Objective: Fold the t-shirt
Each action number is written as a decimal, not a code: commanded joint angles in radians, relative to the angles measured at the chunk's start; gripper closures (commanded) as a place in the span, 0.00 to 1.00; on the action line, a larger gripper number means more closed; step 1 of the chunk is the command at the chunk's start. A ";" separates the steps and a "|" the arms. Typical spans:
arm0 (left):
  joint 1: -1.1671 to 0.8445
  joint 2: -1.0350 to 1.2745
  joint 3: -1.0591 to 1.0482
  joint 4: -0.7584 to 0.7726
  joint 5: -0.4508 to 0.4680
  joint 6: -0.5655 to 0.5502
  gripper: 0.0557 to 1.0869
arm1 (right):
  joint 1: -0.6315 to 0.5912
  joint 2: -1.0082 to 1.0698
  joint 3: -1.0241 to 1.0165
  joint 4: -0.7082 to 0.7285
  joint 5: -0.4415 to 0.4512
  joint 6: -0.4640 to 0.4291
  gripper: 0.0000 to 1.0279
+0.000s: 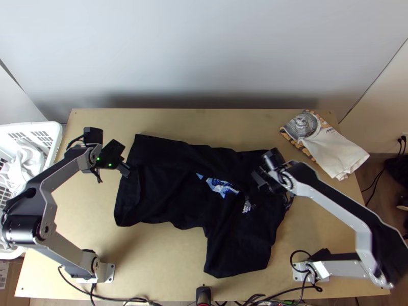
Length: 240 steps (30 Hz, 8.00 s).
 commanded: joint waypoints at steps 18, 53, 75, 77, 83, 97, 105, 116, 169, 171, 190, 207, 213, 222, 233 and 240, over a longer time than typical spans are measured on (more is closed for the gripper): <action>0.058 -0.473 -0.222 -0.634 0.087 0.322 0.05 | -0.004 -0.313 -0.001 -0.512 -0.190 0.076 0.05; -0.064 -0.604 -0.511 -0.381 0.098 0.430 0.83 | 0.204 -0.284 -0.164 -0.408 -0.185 -0.014 0.05; -0.102 -0.593 -0.515 -0.335 0.109 0.417 0.97 | 0.290 -0.256 -0.300 -0.288 -0.222 0.412 0.05; -0.102 -0.593 -0.511 -0.335 0.109 0.414 0.97 | 0.273 -0.261 -0.326 -0.222 -0.219 0.415 0.05; -0.107 -0.591 -0.505 -0.335 0.107 0.404 0.97 | 0.218 -0.241 -0.363 -0.135 -0.167 0.418 0.05; -0.099 -0.591 -0.501 -0.335 0.104 0.403 0.97 | 0.332 -0.251 -0.375 -0.174 -0.173 0.466 0.05; -0.085 -0.593 -0.506 -0.335 0.103 0.409 0.97 | 0.479 -0.314 -0.346 -0.154 -0.127 0.472 0.12; -0.093 -0.590 -0.506 -0.322 0.103 0.404 0.97 | 0.519 -0.322 -0.382 -0.101 0.014 0.463 0.15; -0.080 -0.522 -0.293 -0.502 0.278 0.219 0.97 | 0.249 -0.311 -0.174 0.014 -0.308 0.526 0.97; -0.085 -0.486 -0.261 -0.542 0.330 0.199 0.97 | 0.224 -0.300 -0.162 0.014 -0.354 0.524 0.97; -0.005 -0.234 -0.060 -0.606 0.475 0.165 0.97 | -0.098 -0.136 -0.099 -0.049 -0.555 0.363 0.97; 0.199 -0.093 0.081 -0.623 0.479 0.203 0.97 | -0.425 -0.029 -0.062 -0.220 -0.542 0.079 0.97; 0.248 -0.071 0.091 -0.635 0.479 0.225 0.97 | -0.520 -0.012 -0.046 -0.260 -0.523 0.013 0.97; 0.289 -0.044 0.114 -0.637 0.479 0.242 0.97 | -0.604 0.039 -0.007 -0.260 -0.493 -0.025 0.97; 0.291 -0.018 0.163 -0.638 0.480 0.230 0.97 | -0.650 0.080 0.074 -0.260 -0.483 -0.016 0.97; 0.191 -0.016 0.223 -0.634 0.494 0.183 0.97 | -0.572 0.068 0.132 -0.259 -0.481 0.010 0.97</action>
